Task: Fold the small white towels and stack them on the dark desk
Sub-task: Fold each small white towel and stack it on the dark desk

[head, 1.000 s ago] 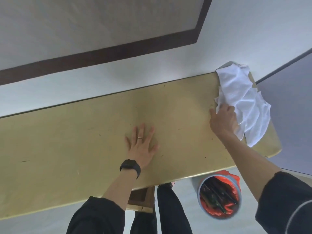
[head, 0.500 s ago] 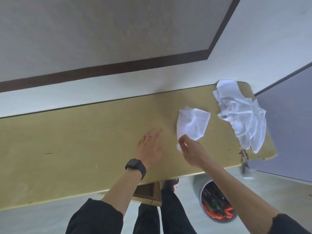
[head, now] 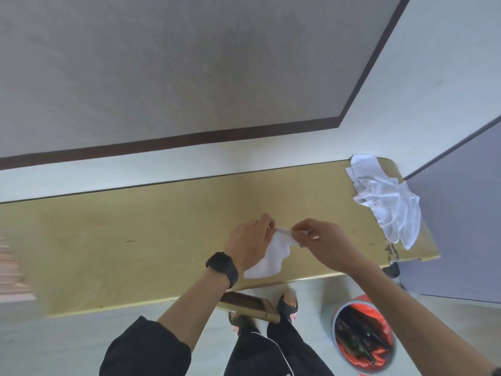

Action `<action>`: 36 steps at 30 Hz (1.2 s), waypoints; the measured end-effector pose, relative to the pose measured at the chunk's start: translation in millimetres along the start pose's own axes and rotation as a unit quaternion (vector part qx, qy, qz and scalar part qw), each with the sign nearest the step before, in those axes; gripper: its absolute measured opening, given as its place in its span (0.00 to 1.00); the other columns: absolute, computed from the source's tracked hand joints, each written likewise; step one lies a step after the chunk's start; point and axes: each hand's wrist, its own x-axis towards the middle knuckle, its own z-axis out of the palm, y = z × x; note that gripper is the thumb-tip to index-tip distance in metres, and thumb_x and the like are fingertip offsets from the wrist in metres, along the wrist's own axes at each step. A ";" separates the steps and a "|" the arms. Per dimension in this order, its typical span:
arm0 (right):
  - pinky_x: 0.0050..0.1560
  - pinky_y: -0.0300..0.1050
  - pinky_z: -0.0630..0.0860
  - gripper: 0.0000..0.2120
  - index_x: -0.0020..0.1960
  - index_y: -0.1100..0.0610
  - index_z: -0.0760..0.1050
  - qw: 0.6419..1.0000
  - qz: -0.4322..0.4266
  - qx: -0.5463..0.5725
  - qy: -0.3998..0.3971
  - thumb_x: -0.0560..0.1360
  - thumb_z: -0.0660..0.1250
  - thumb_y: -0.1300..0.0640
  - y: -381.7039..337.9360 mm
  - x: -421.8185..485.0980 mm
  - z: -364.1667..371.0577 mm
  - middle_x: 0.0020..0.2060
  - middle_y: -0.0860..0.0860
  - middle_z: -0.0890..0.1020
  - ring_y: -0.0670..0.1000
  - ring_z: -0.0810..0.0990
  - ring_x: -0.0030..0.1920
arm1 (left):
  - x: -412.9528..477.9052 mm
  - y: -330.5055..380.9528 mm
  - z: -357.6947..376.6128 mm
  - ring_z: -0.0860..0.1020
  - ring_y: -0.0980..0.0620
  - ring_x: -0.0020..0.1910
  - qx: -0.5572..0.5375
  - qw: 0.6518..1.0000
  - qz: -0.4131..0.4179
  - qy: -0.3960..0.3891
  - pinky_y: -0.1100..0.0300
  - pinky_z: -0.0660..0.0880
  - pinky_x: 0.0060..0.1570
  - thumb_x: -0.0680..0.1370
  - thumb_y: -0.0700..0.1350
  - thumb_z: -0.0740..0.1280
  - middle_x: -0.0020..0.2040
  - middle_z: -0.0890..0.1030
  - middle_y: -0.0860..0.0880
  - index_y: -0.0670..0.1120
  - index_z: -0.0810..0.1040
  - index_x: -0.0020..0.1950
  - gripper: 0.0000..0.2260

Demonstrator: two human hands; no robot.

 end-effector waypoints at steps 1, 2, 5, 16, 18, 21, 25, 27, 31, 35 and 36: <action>0.42 0.29 0.70 0.05 0.50 0.45 0.81 1.000 -0.009 0.000 0.003 0.78 0.68 0.53 -6.1 -3.0 -1.8 0.37 0.40 0.84 0.38 0.80 0.42 | -4.6 -1.4 -6.1 0.77 0.45 0.44 0.015 1.000 0.007 0.001 0.56 0.66 0.39 0.85 0.51 0.54 0.49 0.80 0.48 0.49 0.69 0.62 0.10; 0.43 0.29 0.71 0.05 0.50 0.44 0.82 1.000 -0.015 0.000 0.006 0.77 0.69 0.52 -11.7 -5.9 -3.4 0.38 0.40 0.84 0.37 0.80 0.43 | -10.1 -4.5 -12.3 0.77 0.45 0.47 0.035 0.999 0.019 -0.001 0.57 0.65 0.41 0.85 0.51 0.54 0.51 0.81 0.48 0.49 0.70 0.64 0.12; 0.44 0.24 0.70 0.05 0.49 0.44 0.82 0.999 -0.036 -0.002 0.022 0.76 0.70 0.53 -21.9 -13.1 -2.4 0.41 0.38 0.84 0.36 0.79 0.44 | -30.3 -21.5 -27.0 0.77 0.46 0.49 0.124 0.989 0.080 -0.008 0.60 0.62 0.44 0.85 0.54 0.55 0.51 0.81 0.48 0.48 0.76 0.62 0.15; 0.43 0.31 0.70 0.04 0.51 0.51 0.81 0.983 -0.109 -0.096 0.114 0.79 0.67 0.55 -18.9 2.4 9.8 0.45 0.43 0.81 0.43 0.78 0.43 | -48.1 -80.9 -76.6 0.75 0.49 0.57 0.231 0.972 0.029 -0.009 0.56 0.65 0.57 0.83 0.58 0.46 0.55 0.80 0.51 0.50 0.77 0.62 0.24; 0.45 0.37 0.72 0.06 0.53 0.52 0.80 0.978 -0.122 -0.115 0.125 0.80 0.65 0.56 -20.7 17.4 1.3 0.46 0.44 0.81 0.47 0.78 0.44 | -35.5 -89.9 -87.6 0.74 0.50 0.59 0.217 0.976 0.006 0.010 0.57 0.64 0.59 0.85 0.54 0.52 0.58 0.79 0.52 0.51 0.76 0.65 0.17; 0.45 0.39 0.70 0.07 0.55 0.53 0.80 0.967 -0.143 -0.148 0.151 0.81 0.64 0.58 -26.6 41.6 -12.5 0.48 0.46 0.81 0.48 0.77 0.44 | -15.3 -98.6 -107.4 0.74 0.50 0.59 0.211 0.975 -0.012 0.062 0.57 0.63 0.60 0.85 0.53 0.54 0.58 0.80 0.53 0.53 0.77 0.65 0.15; 0.44 0.41 0.69 0.08 0.55 0.55 0.80 0.954 -0.148 -0.172 0.197 0.81 0.63 0.58 -36.2 67.6 -28.8 0.47 0.49 0.82 0.51 0.78 0.44 | 3.0 -102.0 -129.1 0.77 0.49 0.53 0.202 0.967 -0.003 0.153 0.55 0.67 0.56 0.84 0.50 0.60 0.52 0.82 0.52 0.52 0.81 0.61 0.12; 0.43 0.41 0.68 0.08 0.55 0.55 0.80 0.950 -0.145 -0.170 0.216 0.82 0.62 0.57 -39.3 73.5 -33.5 0.46 0.48 0.82 0.49 0.76 0.42 | 7.3 -101.6 -134.9 0.78 0.48 0.49 0.209 0.958 0.007 0.194 0.54 0.68 0.52 0.83 0.47 0.63 0.49 0.83 0.52 0.52 0.83 0.57 0.09; 0.42 0.43 0.71 0.07 0.54 0.53 0.79 0.948 -0.148 -0.157 0.232 0.81 0.63 0.56 -31.4 72.8 -28.9 0.44 0.46 0.82 0.49 0.77 0.41 | 4.5 -100.4 -127.8 0.79 0.48 0.42 0.205 0.951 -0.001 0.230 0.53 0.73 0.46 0.78 0.46 0.71 0.42 0.84 0.53 0.53 0.85 0.49 0.04; 0.42 0.45 0.74 0.05 0.52 0.52 0.79 0.957 -0.128 -0.163 0.203 0.80 0.65 0.56 0.9 59.5 -1.7 0.43 0.46 0.82 0.51 0.79 0.40 | -13.2 -108.5 -90.5 0.80 0.50 0.39 0.209 0.955 0.001 0.212 0.55 0.77 0.41 0.70 0.46 0.79 0.40 0.83 0.56 0.55 0.86 0.45 0.07; 0.42 0.45 0.74 0.05 0.51 0.52 0.80 0.961 -0.116 -0.163 0.191 0.80 0.65 0.56 12.1 54.3 8.0 0.44 0.47 0.82 0.52 0.80 0.41 | -19.9 -112.3 -76.4 0.80 0.50 0.39 0.202 0.959 -0.005 0.201 0.55 0.78 0.41 0.69 0.45 0.80 0.40 0.83 0.56 0.55 0.86 0.44 0.08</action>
